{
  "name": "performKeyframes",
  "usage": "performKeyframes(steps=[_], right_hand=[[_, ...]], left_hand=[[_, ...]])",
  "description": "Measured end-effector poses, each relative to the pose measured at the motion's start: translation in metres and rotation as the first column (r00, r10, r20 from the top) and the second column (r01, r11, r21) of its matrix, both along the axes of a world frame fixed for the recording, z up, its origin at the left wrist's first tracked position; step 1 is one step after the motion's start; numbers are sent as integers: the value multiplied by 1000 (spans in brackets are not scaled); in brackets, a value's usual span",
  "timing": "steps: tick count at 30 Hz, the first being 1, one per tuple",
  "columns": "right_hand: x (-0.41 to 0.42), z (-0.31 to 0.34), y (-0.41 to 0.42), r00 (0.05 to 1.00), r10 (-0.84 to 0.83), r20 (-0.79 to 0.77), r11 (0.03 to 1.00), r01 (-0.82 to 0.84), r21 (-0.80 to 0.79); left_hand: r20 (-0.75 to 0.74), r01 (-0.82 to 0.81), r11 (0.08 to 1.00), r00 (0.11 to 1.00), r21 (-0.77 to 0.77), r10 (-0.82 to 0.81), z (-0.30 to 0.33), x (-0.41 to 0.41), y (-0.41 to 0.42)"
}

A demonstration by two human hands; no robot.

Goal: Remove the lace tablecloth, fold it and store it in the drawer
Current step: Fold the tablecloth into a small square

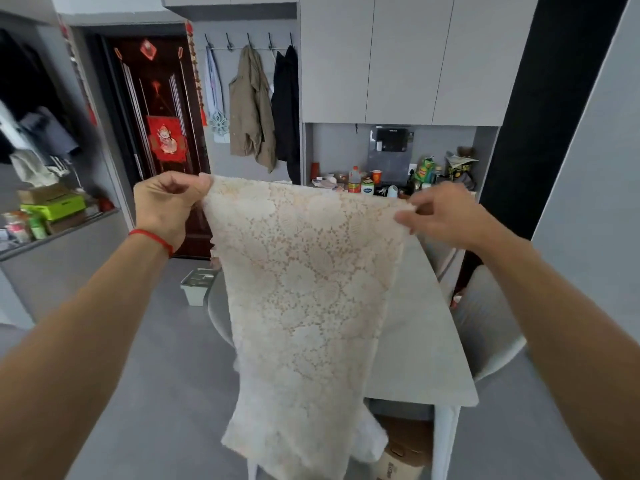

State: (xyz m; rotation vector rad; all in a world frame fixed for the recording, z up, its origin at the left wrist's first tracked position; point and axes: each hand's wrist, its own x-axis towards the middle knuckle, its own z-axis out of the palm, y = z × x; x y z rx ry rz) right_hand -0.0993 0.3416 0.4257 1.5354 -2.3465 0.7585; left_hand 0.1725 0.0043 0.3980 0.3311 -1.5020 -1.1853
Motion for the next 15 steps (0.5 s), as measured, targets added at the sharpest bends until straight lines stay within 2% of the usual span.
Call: performKeyframes(steps=[5, 9, 13, 15], right_hand=[[3, 33, -1, 994, 51, -99, 996, -44, 72], [-5, 41, -1, 988, 15, -152, 991, 5, 135], [-9, 41, 0, 983, -27, -183, 991, 50, 123], [-7, 40, 1, 978, -44, -205, 996, 58, 67]], left_hand=[[36, 1, 992, 999, 127, -5, -34, 2, 2], [34, 30, 983, 999, 182, -37, -43, -3, 8], [26, 71, 975, 997, 209, -78, -42, -8, 12], [9, 71, 972, 997, 225, -75, -43, -9, 14]])
